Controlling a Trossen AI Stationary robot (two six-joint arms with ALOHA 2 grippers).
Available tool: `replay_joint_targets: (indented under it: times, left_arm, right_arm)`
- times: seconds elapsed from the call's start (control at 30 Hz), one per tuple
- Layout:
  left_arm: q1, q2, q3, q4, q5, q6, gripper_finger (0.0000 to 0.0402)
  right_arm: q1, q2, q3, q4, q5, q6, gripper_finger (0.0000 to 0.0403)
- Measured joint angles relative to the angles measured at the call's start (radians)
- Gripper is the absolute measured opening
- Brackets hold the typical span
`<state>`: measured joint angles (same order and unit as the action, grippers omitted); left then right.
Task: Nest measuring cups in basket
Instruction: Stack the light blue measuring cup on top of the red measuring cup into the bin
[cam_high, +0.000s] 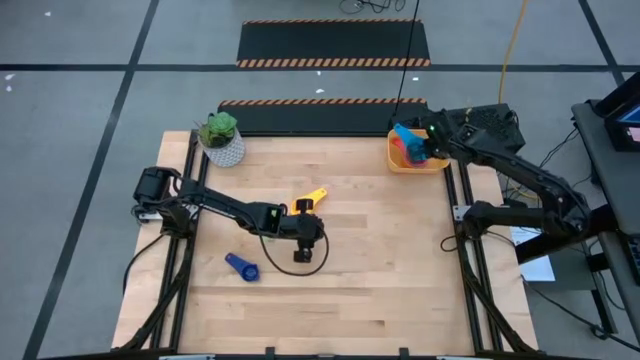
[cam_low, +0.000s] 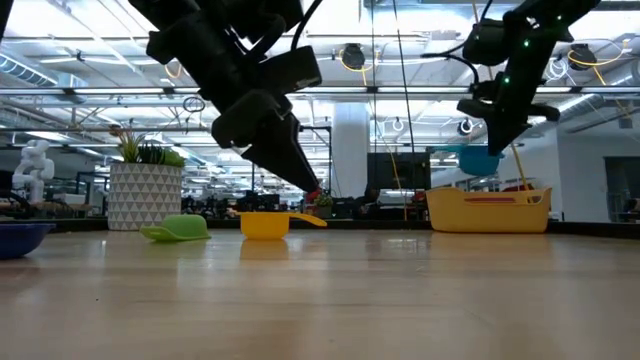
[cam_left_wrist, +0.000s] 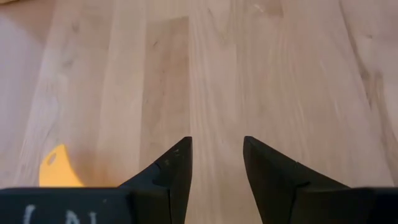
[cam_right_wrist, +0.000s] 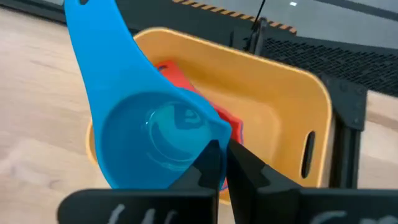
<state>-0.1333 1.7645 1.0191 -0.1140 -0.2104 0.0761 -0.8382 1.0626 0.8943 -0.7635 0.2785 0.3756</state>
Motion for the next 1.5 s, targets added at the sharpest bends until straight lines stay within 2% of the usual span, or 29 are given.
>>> replay_joint_targets:
  times: [0.23,0.43,0.77,1.03,1.5]
  left_arm:
    - [0.0,0.0,0.0,0.01,0.0,0.005,0.0145]
    - [0.0,0.0,0.0,0.013,0.0,0.005,0.0145]
    - [0.0,0.0,0.0,0.013,0.0,0.007,0.0145]
    - [0.0,0.0,0.001,0.013,0.0,0.007,0.0145]
    - [0.0,0.0,0.001,0.013,0.003,0.016,0.0145]
  right_arm:
    - [-0.033,0.0,-0.064,0.025,-0.021,0.003,0.0004]
    - [-0.057,0.0,-0.114,0.112,-0.021,0.004,0.0004]
    - [-0.073,0.005,-0.118,0.117,-0.019,-0.002,0.0004]
    - [-0.073,0.06,-0.118,0.118,-0.019,-0.003,0.0004]
    - [-0.073,0.1,-0.119,0.191,-0.018,-0.056,0.0004]
